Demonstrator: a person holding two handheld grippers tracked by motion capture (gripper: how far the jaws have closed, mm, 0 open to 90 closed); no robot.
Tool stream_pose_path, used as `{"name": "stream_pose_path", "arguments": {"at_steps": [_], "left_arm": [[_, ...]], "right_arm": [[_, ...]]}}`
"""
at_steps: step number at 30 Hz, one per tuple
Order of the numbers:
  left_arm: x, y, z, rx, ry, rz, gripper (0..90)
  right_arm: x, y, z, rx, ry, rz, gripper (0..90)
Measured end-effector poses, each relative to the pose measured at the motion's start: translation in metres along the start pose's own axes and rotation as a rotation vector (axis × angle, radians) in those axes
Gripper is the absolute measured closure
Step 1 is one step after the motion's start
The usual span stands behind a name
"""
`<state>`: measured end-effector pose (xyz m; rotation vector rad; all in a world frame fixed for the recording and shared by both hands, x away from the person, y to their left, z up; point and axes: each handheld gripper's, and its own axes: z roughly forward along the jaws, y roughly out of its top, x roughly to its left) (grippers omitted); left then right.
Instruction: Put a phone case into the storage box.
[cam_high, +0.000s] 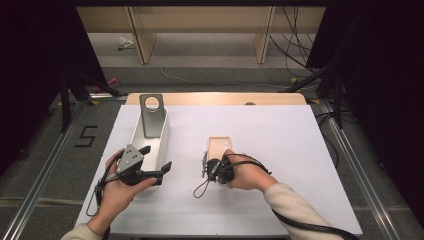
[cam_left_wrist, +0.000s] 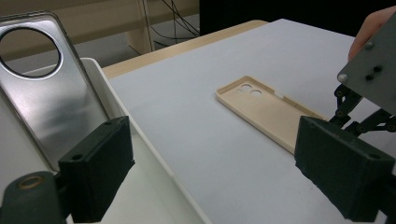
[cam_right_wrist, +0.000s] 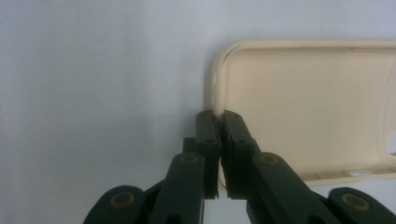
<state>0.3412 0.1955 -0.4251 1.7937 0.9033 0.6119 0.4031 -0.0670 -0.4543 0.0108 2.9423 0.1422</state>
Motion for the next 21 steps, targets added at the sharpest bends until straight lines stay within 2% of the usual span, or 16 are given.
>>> {"name": "stream_pose_path", "arguments": {"at_steps": [5,17,21], "left_arm": [[0.000,0.000,0.000,-0.002,0.002,-0.002,11.5],[0.003,0.004,0.001,-0.009,0.007,-0.017,13.0],[0.004,0.009,0.002,-0.011,-0.004,-0.027,13.8]], "right_arm": [[0.001,-0.003,-0.006,-0.037,-0.001,0.013,87.1],[-0.001,-0.018,-0.025,-0.243,-0.031,0.078,87.5],[0.002,-0.023,-0.030,-0.290,-0.031,0.089,87.6]]}}
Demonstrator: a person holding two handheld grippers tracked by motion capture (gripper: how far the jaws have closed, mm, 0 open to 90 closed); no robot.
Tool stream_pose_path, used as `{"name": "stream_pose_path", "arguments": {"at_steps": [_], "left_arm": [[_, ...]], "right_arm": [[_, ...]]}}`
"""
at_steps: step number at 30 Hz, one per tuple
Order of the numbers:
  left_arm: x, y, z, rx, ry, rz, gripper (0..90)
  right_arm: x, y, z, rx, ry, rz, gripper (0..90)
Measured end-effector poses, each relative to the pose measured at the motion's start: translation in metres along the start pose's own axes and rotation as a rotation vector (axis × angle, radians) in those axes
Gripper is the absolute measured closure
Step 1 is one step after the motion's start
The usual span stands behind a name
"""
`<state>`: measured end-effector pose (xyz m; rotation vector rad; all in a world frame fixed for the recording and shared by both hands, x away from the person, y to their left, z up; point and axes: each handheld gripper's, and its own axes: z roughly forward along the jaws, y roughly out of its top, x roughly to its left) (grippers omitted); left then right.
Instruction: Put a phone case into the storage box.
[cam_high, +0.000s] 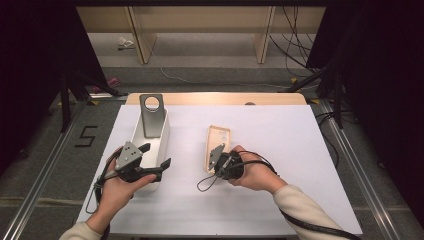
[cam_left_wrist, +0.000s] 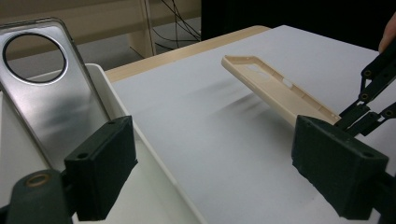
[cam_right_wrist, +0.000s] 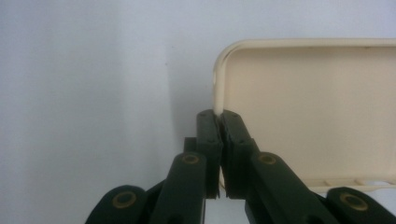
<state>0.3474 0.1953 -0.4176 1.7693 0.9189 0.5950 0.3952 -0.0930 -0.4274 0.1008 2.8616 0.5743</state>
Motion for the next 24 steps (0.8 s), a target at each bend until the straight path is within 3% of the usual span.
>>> {"name": "stream_pose_path", "arguments": {"at_steps": [4,13,18,24], "left_arm": [[-0.001,0.004,0.004,0.009,-0.020,-0.020,14.1],[-0.007,0.015,0.018,0.039,-0.043,-0.005,14.5],[-0.007,0.021,0.030,0.054,-0.061,-0.017,15.0],[-0.012,0.032,0.046,0.083,-0.084,-0.002,15.3]], "right_arm": [[0.006,-0.003,-0.004,-0.025,-0.002,-0.008,87.6],[0.021,-0.002,-0.013,-0.047,-0.013,-0.039,87.6],[0.025,0.000,-0.015,-0.066,-0.009,-0.051,87.6],[0.029,0.001,-0.016,-0.073,-0.002,-0.059,87.6]]}}
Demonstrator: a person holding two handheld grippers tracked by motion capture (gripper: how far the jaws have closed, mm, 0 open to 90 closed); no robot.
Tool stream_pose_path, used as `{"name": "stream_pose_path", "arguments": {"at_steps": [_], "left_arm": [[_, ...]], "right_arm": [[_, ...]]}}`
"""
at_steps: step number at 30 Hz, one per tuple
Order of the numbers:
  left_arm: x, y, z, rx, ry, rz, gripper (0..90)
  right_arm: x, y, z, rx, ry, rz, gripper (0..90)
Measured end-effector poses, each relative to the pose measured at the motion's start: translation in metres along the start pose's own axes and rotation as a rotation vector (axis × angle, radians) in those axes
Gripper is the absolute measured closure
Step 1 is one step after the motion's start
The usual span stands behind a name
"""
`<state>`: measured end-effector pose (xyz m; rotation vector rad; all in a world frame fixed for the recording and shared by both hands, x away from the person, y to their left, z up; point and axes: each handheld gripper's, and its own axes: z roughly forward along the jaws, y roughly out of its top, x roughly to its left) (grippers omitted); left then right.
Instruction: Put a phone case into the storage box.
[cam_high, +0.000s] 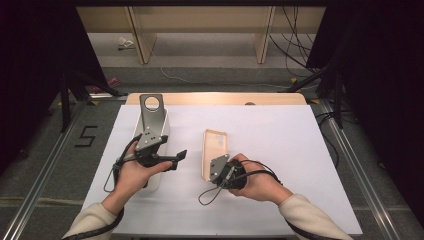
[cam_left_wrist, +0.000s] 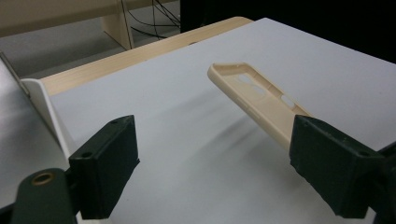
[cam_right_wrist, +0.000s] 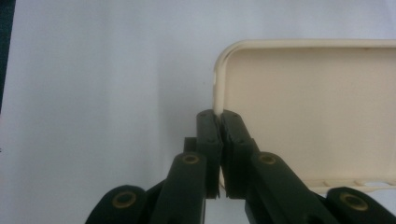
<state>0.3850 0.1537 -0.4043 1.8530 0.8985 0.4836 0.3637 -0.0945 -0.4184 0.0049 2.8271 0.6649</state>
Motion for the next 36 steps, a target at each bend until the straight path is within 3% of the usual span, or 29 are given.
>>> {"name": "stream_pose_path", "arguments": {"at_steps": [14,24,30,36], "left_arm": [[-0.009,0.027,0.041,0.086,-0.044,0.006,16.8],[-0.008,0.035,0.063,0.123,-0.048,-0.020,25.3],[-0.004,0.036,0.073,0.140,-0.051,-0.074,33.7],[-0.002,0.035,0.082,0.161,-0.054,-0.087,41.2]], "right_arm": [[0.004,0.003,-0.004,-0.019,-0.019,-0.007,87.6],[0.005,0.006,-0.006,-0.032,-0.032,-0.016,87.6],[0.006,0.007,-0.007,-0.032,-0.034,-0.021,87.6],[0.006,0.008,-0.008,-0.029,-0.036,-0.023,87.6]]}}
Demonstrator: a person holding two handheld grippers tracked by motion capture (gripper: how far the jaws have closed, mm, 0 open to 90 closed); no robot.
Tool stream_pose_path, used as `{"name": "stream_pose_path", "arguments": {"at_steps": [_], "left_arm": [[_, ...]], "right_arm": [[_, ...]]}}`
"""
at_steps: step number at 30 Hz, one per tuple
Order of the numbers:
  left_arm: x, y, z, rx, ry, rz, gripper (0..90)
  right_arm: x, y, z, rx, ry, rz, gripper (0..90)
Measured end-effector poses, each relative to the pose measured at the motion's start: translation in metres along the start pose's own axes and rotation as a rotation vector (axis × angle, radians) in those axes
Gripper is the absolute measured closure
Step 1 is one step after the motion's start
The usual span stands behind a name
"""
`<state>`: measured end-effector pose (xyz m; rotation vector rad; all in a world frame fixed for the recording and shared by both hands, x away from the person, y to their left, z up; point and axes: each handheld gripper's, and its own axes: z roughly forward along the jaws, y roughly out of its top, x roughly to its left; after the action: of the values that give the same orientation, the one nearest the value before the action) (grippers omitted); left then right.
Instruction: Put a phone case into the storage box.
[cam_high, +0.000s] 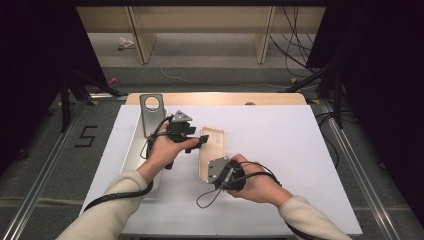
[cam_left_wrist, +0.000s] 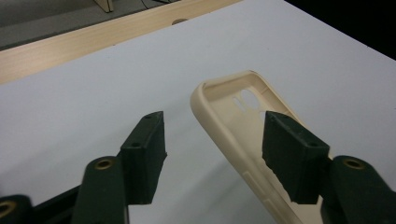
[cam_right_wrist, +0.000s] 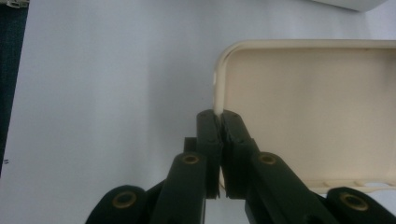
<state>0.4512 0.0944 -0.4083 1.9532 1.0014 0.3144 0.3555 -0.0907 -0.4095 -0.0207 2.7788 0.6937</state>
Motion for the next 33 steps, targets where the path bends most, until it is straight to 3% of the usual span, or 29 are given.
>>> {"name": "stream_pose_path", "arguments": {"at_steps": [9,13,21,27,33], "left_arm": [[0.000,0.003,0.005,0.013,-0.015,-0.043,56.2],[0.000,0.006,0.004,-0.005,-0.017,-0.066,65.0],[-0.006,0.012,-0.001,-0.045,-0.045,-0.137,74.9],[-0.012,0.017,-0.006,-0.066,-0.076,-0.164,80.2],[-0.022,0.021,-0.009,-0.091,-0.091,-0.134,82.7]], "right_arm": [[0.000,0.000,0.000,0.000,-0.007,-0.006,87.6],[0.000,-0.001,0.001,0.003,-0.004,-0.008,87.6],[0.000,-0.002,0.006,0.020,0.004,-0.011,87.9],[0.000,-0.003,0.010,0.038,0.002,-0.012,88.1],[-0.002,-0.006,0.014,0.040,0.005,-0.006,87.9]]}}
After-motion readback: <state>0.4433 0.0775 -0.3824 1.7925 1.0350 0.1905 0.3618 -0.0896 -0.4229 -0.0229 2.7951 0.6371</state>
